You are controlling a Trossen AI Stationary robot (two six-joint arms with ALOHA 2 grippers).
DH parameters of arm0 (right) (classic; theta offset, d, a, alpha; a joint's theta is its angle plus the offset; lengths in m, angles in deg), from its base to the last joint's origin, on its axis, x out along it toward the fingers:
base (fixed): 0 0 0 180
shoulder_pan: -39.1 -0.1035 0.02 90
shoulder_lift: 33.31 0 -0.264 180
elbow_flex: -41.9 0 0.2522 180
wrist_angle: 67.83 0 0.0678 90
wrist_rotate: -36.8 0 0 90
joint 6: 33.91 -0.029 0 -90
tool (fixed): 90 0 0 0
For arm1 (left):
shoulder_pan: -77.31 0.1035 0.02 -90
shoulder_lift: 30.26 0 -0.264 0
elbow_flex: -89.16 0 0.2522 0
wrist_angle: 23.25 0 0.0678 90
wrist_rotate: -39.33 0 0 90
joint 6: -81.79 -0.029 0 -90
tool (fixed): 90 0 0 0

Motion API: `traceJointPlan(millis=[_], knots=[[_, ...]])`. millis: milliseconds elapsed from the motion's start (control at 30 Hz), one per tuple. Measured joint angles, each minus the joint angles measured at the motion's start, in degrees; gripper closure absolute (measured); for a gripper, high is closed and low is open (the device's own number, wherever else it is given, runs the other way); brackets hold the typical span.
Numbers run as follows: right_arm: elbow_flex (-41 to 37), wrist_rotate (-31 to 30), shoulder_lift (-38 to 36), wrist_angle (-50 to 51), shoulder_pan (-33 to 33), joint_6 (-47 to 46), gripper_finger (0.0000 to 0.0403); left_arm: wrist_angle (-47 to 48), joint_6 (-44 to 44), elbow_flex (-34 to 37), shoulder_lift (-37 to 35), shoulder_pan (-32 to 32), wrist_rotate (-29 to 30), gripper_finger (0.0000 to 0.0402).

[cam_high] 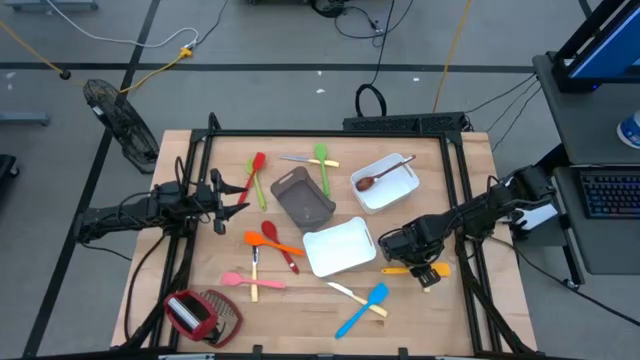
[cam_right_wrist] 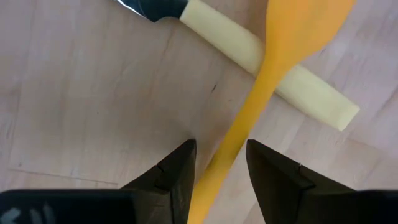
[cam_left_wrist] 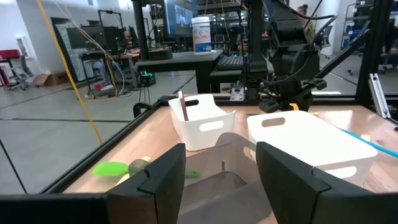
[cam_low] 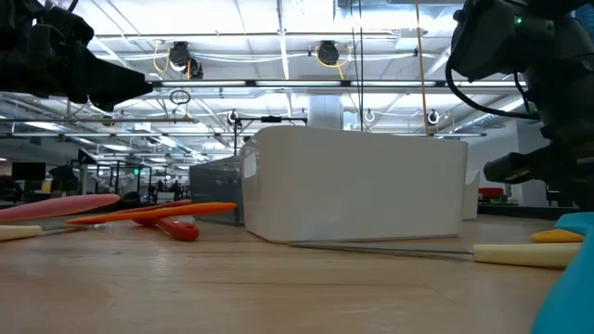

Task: Pick & Place Kitchen Items
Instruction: Put the yellow spatula into the bottom white bin

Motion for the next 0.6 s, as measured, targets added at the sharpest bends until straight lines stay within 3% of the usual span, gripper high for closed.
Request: traceJointPlan(millis=[300, 600], knots=[[0.0, 5.3, 0.1, -0.6, 0.1, -3.0, 0.0261, 0.0, 0.0, 0.0, 0.0, 0.0, 0.0, 0.0199], [-0.1, 6.2, 0.1, -0.9, 0.1, -2.2, 0.0261, 0.0, 0.0, 0.0, 0.0, 0.0, 0.0, 0.0199]])
